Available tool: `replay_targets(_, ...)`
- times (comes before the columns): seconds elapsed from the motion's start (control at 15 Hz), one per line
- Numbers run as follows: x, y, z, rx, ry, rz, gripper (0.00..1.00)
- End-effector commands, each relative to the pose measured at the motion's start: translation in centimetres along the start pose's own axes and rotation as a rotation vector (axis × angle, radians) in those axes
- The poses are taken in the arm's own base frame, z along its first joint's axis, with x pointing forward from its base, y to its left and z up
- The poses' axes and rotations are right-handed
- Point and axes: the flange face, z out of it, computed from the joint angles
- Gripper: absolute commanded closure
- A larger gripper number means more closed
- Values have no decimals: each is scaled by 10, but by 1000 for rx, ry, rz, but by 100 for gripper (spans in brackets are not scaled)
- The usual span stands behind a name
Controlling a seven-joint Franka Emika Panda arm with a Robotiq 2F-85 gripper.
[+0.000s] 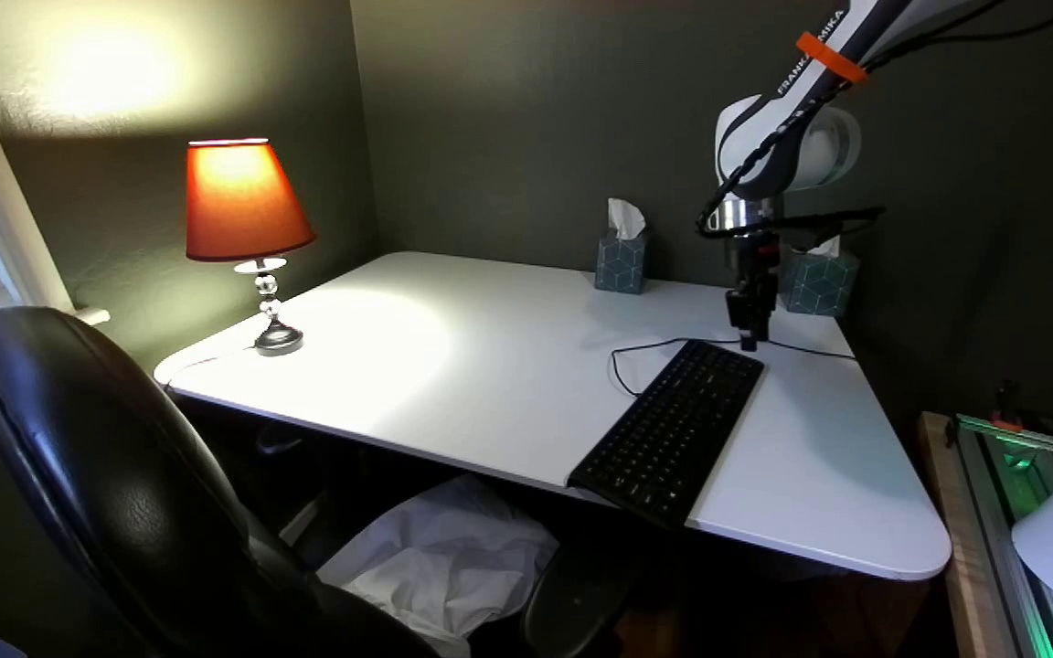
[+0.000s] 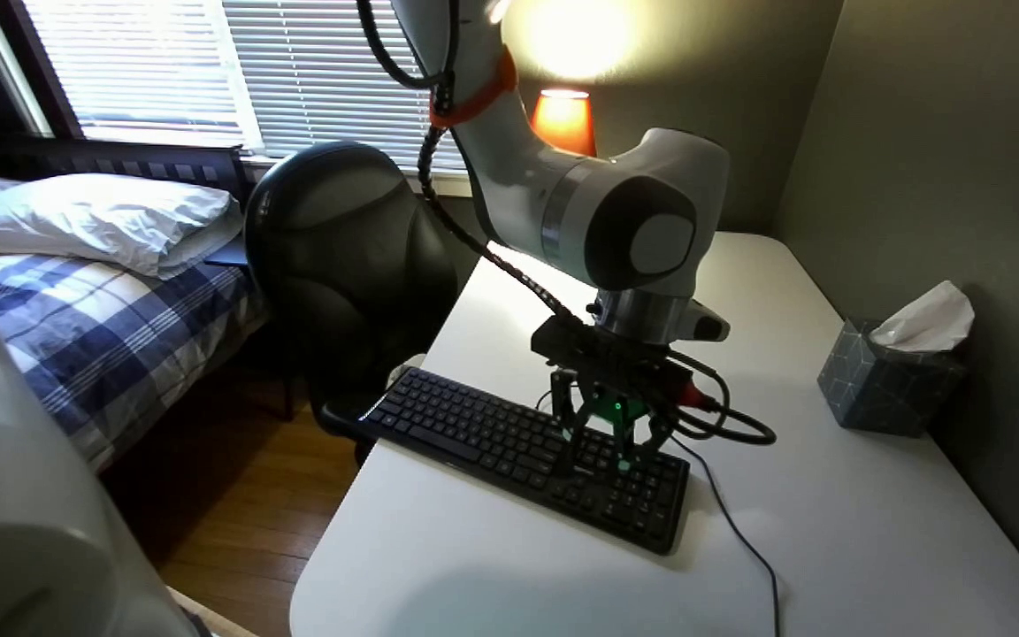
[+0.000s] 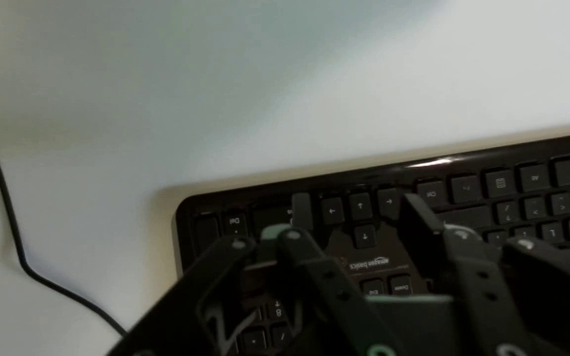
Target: Press enter on the keyboard
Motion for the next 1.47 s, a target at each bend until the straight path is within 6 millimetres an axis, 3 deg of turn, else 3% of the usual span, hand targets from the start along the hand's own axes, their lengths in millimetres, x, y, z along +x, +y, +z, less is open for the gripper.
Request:
replay_targets(0.0,8,3,7,7,13,20,80)
replay_targets(0.13,10,4,8,7,12,23,96)
replay_targets(0.2,11,5,8,6,12,25,99)
replay_targets(1.4,37,17,26,6,27,108,100)
